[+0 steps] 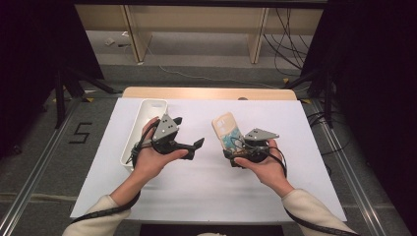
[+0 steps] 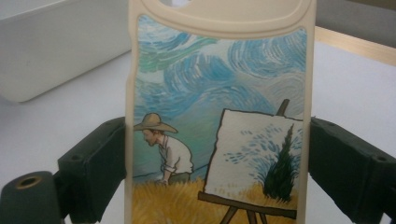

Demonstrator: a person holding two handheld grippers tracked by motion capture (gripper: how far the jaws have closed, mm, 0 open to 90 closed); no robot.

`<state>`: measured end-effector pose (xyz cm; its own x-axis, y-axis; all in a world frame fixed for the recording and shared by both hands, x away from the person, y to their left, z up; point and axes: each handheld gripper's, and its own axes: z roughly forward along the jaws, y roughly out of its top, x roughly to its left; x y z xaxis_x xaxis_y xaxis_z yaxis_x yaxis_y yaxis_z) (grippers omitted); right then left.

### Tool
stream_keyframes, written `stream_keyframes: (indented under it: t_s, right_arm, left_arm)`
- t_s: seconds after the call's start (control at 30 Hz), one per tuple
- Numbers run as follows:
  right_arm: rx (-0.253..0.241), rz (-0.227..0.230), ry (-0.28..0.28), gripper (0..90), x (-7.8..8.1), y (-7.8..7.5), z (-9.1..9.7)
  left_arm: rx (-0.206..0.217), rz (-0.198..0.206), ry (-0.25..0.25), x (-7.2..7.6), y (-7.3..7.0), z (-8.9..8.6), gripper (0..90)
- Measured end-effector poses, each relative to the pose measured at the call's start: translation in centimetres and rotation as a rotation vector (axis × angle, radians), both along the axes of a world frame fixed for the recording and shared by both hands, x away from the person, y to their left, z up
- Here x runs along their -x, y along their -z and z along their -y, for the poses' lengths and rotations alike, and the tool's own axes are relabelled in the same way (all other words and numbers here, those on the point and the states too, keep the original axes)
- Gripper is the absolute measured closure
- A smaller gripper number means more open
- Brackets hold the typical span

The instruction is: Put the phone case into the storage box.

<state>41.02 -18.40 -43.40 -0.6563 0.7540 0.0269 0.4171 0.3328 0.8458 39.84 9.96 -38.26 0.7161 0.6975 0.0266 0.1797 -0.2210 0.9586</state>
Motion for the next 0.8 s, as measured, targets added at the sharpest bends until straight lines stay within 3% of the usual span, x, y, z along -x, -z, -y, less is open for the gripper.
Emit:
stream_keyframes:
  t_s: [0.8]
  right_arm:
    - [0.000,0.008,-0.013,11.4,0.1,0.1,-0.7]
  left_arm:
    - [-0.002,-0.016,0.003,-1.0,-0.4,1.4,1.3]
